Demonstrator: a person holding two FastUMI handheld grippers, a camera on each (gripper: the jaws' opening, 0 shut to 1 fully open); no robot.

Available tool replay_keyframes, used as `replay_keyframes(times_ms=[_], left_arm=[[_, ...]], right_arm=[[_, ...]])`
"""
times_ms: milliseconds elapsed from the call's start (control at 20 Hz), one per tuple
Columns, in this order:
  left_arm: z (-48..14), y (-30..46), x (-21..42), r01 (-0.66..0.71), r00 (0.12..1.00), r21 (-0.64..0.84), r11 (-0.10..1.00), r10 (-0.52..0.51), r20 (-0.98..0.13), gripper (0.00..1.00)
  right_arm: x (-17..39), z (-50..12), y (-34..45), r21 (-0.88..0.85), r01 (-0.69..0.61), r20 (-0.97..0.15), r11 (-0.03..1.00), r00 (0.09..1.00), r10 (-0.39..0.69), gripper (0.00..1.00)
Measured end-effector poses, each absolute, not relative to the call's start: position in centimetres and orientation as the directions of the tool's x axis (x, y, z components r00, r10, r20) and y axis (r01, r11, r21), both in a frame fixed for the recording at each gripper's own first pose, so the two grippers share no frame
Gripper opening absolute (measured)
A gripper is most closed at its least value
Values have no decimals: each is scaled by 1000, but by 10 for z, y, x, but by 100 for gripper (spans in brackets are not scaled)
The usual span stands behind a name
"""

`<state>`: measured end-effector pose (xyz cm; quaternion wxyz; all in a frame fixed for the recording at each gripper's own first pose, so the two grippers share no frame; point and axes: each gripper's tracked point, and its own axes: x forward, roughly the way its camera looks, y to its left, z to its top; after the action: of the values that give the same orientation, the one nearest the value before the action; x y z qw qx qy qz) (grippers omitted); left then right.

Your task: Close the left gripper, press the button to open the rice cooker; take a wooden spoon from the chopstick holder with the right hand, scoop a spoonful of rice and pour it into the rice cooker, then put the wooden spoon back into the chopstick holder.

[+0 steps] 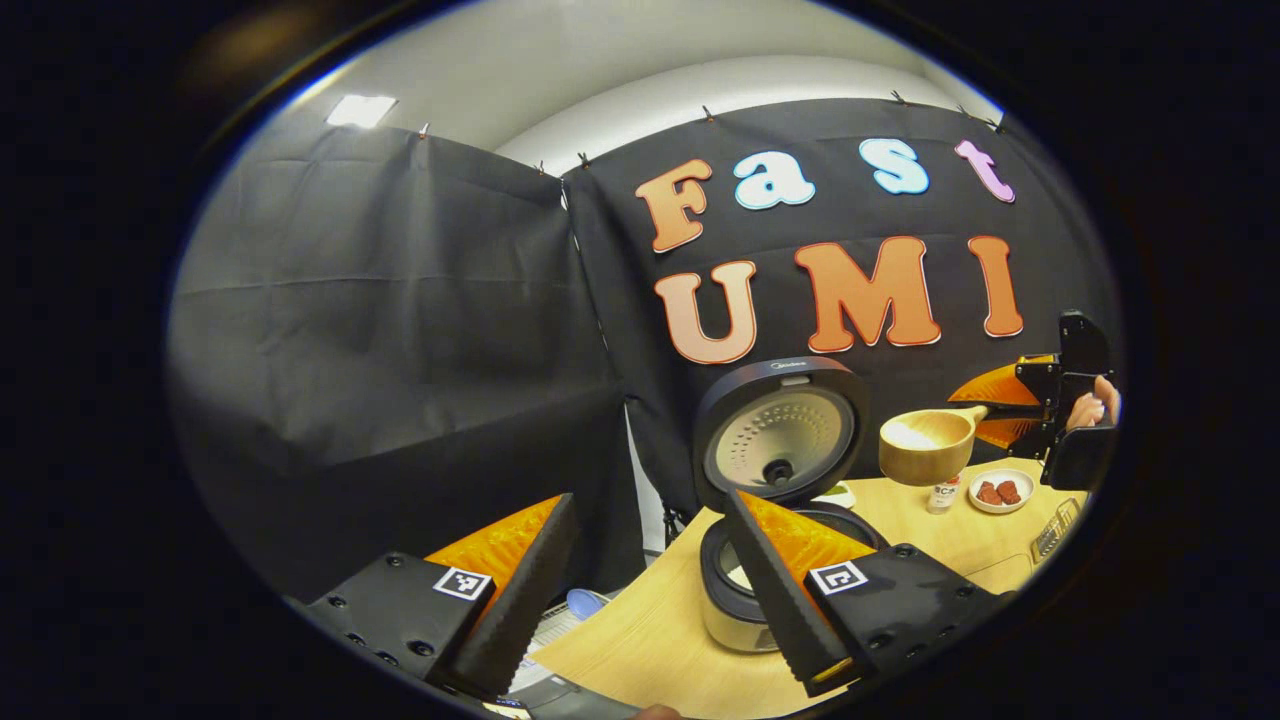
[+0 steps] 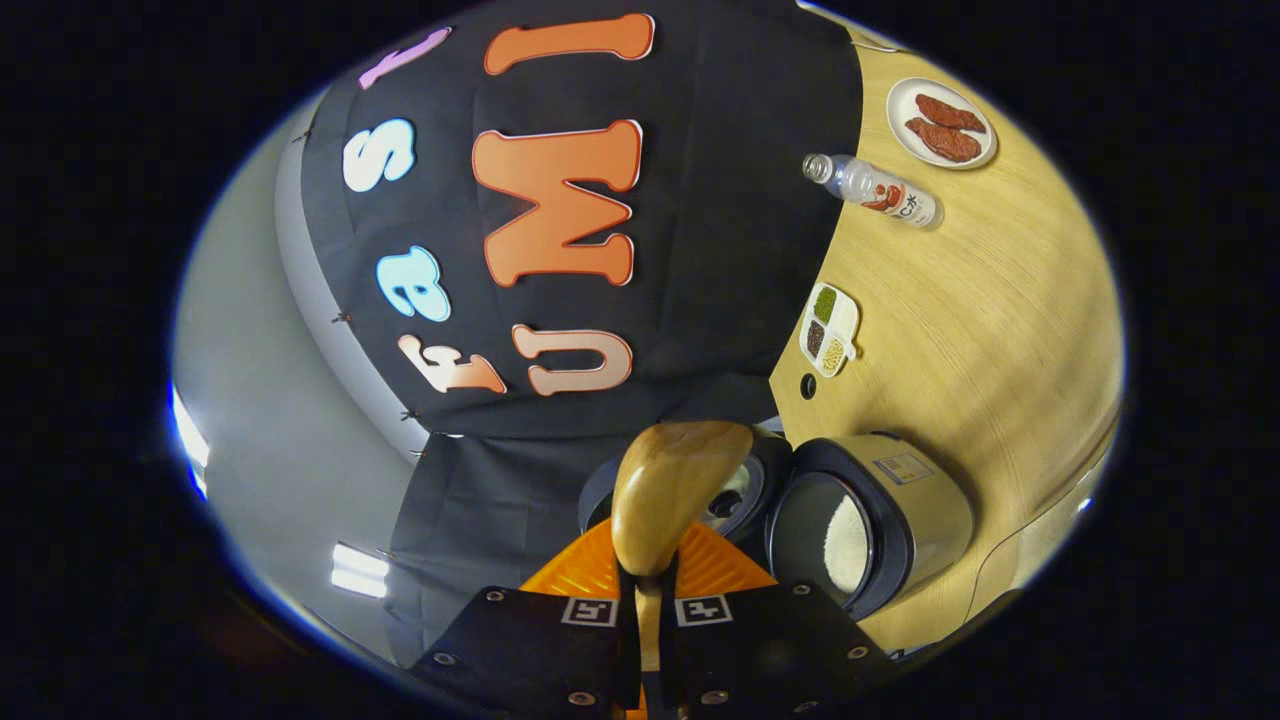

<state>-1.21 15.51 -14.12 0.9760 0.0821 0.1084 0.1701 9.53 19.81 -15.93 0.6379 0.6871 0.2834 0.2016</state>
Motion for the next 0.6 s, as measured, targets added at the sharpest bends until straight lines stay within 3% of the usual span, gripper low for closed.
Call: replay_keyframes(times_ms=[50, 100, 600], left_arm=[[-144, 158, -13, -318, 916, 196, 927, 354, -188, 100], [-146, 161, -14, -320, 914, 197, 927, 357, -194, 92], [-164, 177, -11, -321, 900, 204, 925, 365, -238, 93]], right_arm=[[99, -159, 205, 991, 131, -89, -16, 754, 651, 7], [103, -159, 211, 991, 134, -96, -9, 752, 652, 7], [137, -163, 249, 974, 58, -186, 218, 749, 636, 7]])
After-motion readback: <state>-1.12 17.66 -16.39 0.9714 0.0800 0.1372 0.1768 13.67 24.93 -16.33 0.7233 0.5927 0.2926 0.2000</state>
